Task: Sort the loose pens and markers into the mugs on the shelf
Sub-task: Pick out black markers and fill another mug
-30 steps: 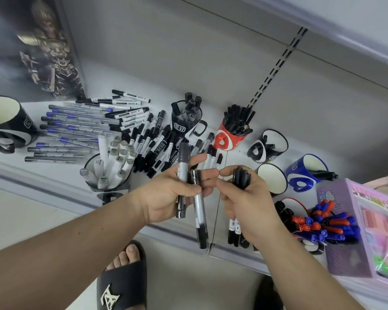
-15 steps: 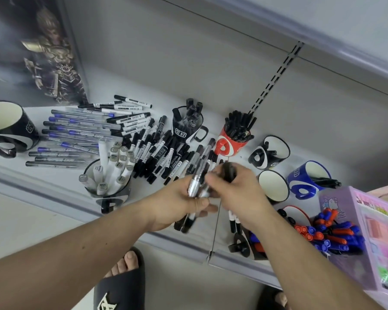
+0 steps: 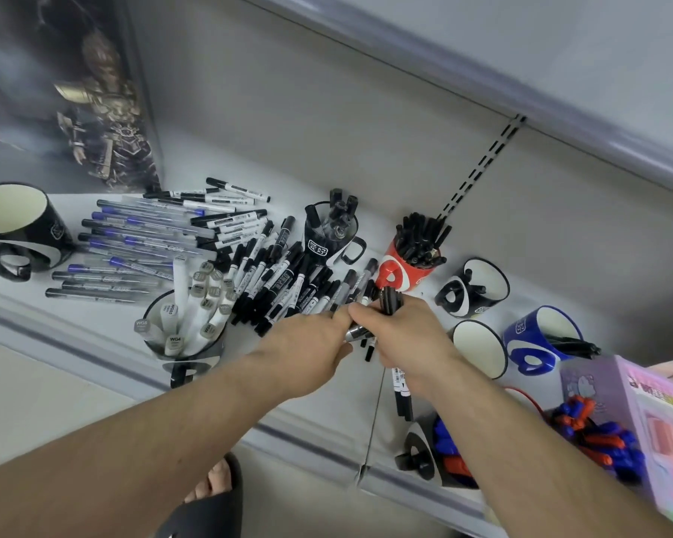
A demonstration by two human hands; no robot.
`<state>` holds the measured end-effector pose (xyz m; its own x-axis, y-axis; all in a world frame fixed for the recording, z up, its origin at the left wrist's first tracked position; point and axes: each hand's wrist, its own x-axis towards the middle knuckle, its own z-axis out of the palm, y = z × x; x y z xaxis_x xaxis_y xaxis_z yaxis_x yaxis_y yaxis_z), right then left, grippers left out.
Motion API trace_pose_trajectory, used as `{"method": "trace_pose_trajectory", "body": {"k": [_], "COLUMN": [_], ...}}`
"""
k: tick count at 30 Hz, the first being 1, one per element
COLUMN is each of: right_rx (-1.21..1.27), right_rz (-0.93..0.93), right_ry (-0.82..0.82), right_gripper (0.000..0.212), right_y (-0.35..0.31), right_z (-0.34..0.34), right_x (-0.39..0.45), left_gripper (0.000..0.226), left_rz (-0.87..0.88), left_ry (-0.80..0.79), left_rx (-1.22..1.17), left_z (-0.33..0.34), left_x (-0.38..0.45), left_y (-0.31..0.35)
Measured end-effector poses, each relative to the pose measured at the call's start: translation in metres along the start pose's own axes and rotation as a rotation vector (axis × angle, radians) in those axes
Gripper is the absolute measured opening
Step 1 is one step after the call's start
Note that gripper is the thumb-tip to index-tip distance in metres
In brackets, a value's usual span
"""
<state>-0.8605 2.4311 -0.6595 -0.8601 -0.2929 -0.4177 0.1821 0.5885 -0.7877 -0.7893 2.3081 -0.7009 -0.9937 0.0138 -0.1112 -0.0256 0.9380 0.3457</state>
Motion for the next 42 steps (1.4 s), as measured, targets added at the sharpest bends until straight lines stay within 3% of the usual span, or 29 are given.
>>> {"method": "trace_pose_trajectory", "body": {"k": [4,9,12,17,24,29,36,39,42], "right_rx": [0.076,-0.306,-0.435,-0.777,-0.890,-0.682,-1.133,-1.125,-1.128], "right_rz": [-0.058,-0.404,-0.574,-0.791,-0.811,-0.603,-0.669,-0.698,-0.672], "right_ry": [-0.069,0.206,0.235,0.111,0.140,0.246,0.005,0.250,0.361], "right_gripper": [0.031,0.012,0.017,0.025,0.016,0.012,0.017,0.040,0.030], "right_y": [-0.016,-0.070,-0.093,-0.100,-0.108,-0.108,-0.089,-0.077,-0.067], "right_z": [-0.010,-0.023,-0.015,0.008,0.025,0.028,0.039,0.043,0.047], "right_x": [0.010,0.049,0.076,0.130,0.155,0.158,0.162,0.163,0.163], "left_gripper": [0.068,0.084,0.079,0.071,0.064,0.060,0.056,0.050,0.046], "left_rz": [-0.054,-0.288,-0.360,-0.429,-0.439,-0.451,-0.442,-0.422,-0.411], "left_ry": [0.103,0.362,0.364,0.249,0.127,0.093,0.056,0.029,0.021], "left_rx": [-0.187,-0.542,-0.683,-0.771,-0.806,-0.810,-0.813,-0.851,-0.892], "left_z": [-0.004,-0.019,-0.020,-0.007,0.004,0.005,0.006,0.006,0.006], "left_x": [0.010,0.017,0.018,0.012,0.002,-0.005,-0.009,-0.010,-0.011], "left_y": [-0.006,-0.023,-0.035,-0.042,-0.047,-0.051,-0.051,-0.047,-0.045]}}
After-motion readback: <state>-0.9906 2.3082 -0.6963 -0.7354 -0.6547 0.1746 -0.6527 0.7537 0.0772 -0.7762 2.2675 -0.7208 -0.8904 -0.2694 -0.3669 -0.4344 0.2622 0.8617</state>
